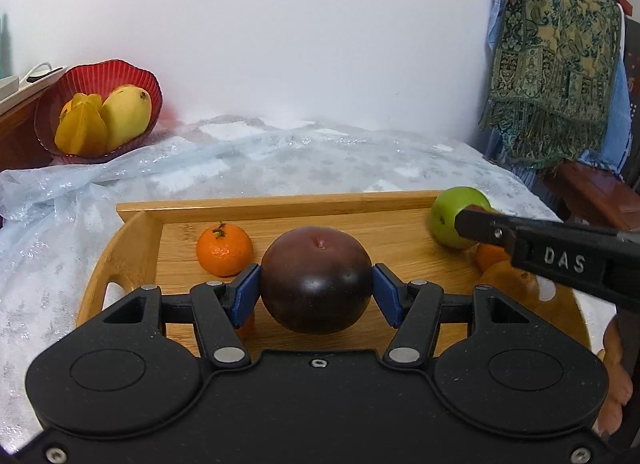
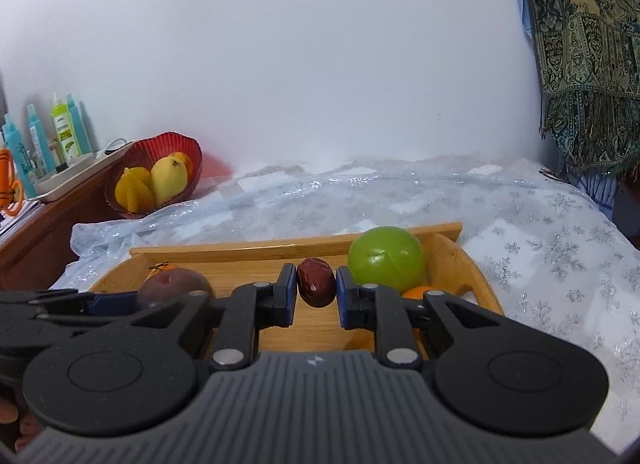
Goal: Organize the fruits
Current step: 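Carry the dark plum and red date over the bamboo tray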
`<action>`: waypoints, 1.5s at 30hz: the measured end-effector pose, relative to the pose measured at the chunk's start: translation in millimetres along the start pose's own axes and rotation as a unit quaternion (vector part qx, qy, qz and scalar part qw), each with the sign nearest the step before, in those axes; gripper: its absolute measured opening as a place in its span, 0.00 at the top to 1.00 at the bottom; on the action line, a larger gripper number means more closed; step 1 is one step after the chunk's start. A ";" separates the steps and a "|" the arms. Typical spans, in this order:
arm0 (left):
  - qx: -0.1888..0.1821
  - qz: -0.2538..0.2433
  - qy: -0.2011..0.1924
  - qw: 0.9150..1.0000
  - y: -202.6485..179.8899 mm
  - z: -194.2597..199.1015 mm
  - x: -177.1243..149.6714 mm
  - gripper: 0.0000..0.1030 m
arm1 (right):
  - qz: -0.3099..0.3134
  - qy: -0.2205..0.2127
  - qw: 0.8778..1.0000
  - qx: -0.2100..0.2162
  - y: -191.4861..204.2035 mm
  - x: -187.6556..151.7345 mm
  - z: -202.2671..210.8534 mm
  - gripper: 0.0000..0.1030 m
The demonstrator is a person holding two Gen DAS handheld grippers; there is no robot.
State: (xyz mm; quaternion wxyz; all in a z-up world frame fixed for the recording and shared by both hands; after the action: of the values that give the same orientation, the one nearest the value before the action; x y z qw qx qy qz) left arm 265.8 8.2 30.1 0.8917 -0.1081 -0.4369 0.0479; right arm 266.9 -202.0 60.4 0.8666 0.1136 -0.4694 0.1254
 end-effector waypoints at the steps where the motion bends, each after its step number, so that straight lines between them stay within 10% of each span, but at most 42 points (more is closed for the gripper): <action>1: 0.002 0.000 -0.001 1.000 0.2 -0.6 -0.6 0.44 | 0.000 0.005 1.000 0.000 -0.9 0.7 -2.6 0.76; 45: -0.020 -0.014 0.032 0.999 -9.6 -26.3 2.0 0.44 | -0.043 0.141 0.989 0.017 -0.5 4.2 -63.9 0.73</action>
State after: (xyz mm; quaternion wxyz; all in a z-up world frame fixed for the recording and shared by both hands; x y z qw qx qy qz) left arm 287.7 -4.7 18.3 0.9034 -0.1212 -0.4108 0.0232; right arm 319.5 -181.9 29.7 0.9265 0.1295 -0.3354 0.1112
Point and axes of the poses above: each gripper's, at about its wrist camera, not at the fingertips, and z roughly against the way its jaws point, y to its left, x to its top, the point moved 4 cm from there along -z, roughly the way its jaws point, and after that the axes turned 8 degrees about z, right-handed, at the moved point
